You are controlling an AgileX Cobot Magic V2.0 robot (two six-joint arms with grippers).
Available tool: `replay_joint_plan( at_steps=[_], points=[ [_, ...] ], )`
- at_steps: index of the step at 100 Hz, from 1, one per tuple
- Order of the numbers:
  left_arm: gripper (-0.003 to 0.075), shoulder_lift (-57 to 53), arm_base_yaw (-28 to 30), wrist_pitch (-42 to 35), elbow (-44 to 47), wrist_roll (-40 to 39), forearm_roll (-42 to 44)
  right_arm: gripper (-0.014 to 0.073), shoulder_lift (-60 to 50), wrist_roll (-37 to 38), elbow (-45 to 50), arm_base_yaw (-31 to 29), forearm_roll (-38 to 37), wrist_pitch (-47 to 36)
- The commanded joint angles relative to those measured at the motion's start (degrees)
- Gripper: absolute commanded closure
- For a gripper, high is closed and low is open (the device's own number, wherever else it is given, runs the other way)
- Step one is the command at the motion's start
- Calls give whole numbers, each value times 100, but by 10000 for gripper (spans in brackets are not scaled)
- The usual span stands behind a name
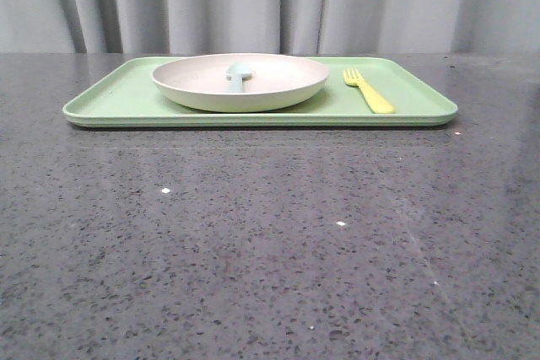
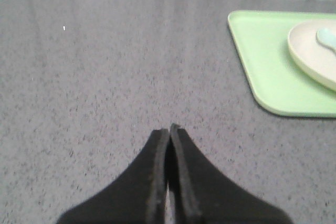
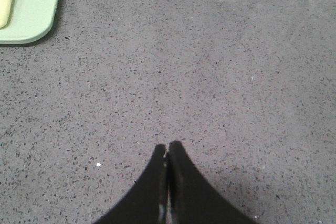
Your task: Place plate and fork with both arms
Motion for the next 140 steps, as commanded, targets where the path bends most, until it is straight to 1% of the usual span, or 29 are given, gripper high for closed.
replay_joint_plan(
  at_steps=[1,8,15,31,45,61,75,95,140],
  points=[
    [741,-283,-96,-1179,230,-40,5,713,28,-21,-127,-30,-213,-327],
    [741,-595,-134,-1585,609,-40,5,713,28,-21,-127,-30,-213,-327],
    [741,-943,-168,-1770,967,-40,5,713,28,-21,-127,-30,-213,-327],
    [741,-1800,-173,-1775,1640,-40,5,713,28,-21,-127,-30,-213,-327],
    [741,-2387,-173,-1775,1997,-40,-41,713,28,-21,-127,-30,-213,-327],
    [741,-2347,-173,-1995,2186,-40,-5,713,28,-21,-127,-30,-213,-321],
    [741,-2347,-173,-2460,2322,-40,116,713,28,-21,-127,-30,-213,-321],
    [741,-2347,-173,-2464,2322,-40,371,713,28,-21,-127,-30,-213,-321],
    [741,-2347,-173,-2449,2322,-40,371,713,28,-21,-127,-30,-213,-321]
  ],
)
